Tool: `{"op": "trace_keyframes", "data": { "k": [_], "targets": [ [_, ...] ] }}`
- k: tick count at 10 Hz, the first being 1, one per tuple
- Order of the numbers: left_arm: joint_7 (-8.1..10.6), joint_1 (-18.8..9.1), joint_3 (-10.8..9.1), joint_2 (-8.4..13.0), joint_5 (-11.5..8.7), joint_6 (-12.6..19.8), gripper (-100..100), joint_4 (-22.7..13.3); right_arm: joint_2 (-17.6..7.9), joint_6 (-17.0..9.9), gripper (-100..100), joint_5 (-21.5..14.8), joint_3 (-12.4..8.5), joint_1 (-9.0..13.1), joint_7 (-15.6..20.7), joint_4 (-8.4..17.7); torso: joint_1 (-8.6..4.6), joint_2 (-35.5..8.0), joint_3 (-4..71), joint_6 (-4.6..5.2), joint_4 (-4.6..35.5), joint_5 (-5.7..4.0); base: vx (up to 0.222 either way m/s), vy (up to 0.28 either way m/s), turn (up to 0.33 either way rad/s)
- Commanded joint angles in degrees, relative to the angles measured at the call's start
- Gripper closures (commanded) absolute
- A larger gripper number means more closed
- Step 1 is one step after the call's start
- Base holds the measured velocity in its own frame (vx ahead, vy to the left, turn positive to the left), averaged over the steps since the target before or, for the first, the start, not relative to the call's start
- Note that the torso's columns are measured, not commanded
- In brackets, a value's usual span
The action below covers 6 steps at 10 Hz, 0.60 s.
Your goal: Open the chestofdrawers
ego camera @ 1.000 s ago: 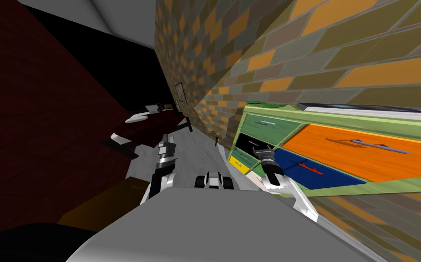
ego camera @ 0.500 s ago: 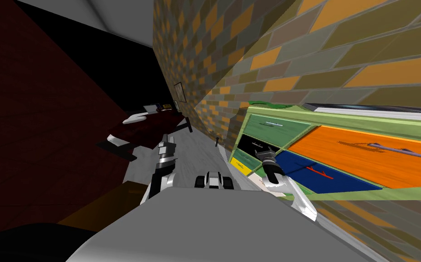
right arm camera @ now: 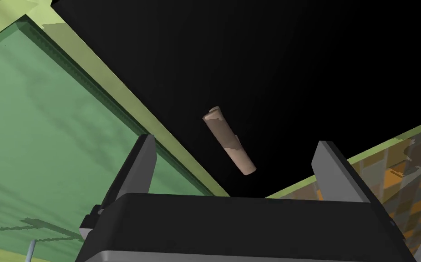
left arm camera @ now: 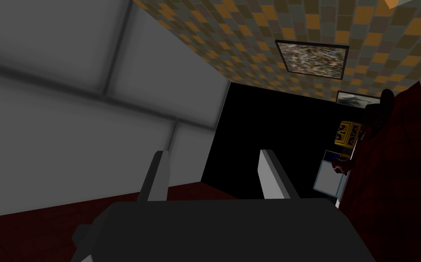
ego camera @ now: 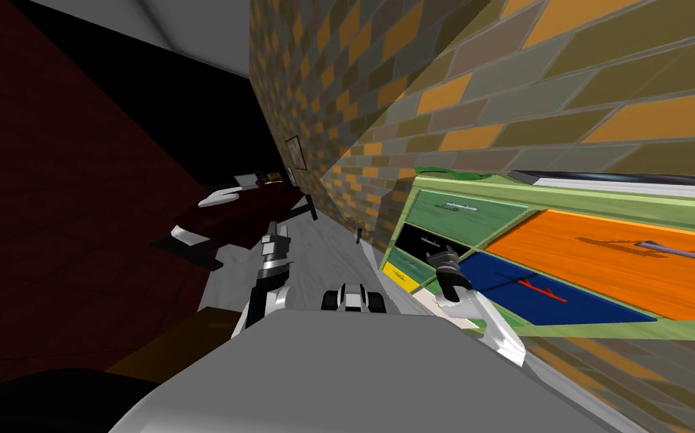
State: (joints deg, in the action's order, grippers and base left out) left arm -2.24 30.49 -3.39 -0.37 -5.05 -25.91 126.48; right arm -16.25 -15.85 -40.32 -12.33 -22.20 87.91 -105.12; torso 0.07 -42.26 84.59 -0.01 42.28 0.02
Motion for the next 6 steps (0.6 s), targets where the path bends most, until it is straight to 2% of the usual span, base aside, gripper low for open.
{"op": "trace_keyframes", "data": {
  "k": [1, 3, 5, 6],
  "targets": [
    [0.00, 0.00, 0.00, 0.00, 0.00, 0.00, 0, 0.00, -1.61, -1.94, -100, -0.97, -0.44, 0.54, 4.07, 2.01, -0.06, 0.03, 0.02, 0.01, -0.01, -0.02, 0.058, 0.059, -0.026],
    [0.00, 0.00, 0.00, 0.00, 0.00, 0.00, 0, 0.00, -3.06, -3.13, -100, -1.58, -0.65, 0.79, 6.29, 2.98, -0.13, -0.03, -0.02, 0.01, 0.01, -0.04, 0.057, 0.042, -0.023],
    [0.00, 0.00, 0.00, 0.01, 0.00, 0.00, 0, 0.00, -2.75, -3.00, -100, -1.28, -0.47, 0.80, 5.73, 2.63, -0.15, -0.12, -0.07, 0.01, 0.03, -0.05, 0.017, 0.010, -0.002],
    [0.00, -0.01, -0.01, 0.01, 0.00, 0.00, 0, 0.00, -2.73, -2.97, 100, -1.28, -0.47, 0.81, 5.70, 2.63, -0.14, -0.15, -0.10, 0.01, 0.04, -0.04, 0.000, 0.000, 0.000]
  ]
}}
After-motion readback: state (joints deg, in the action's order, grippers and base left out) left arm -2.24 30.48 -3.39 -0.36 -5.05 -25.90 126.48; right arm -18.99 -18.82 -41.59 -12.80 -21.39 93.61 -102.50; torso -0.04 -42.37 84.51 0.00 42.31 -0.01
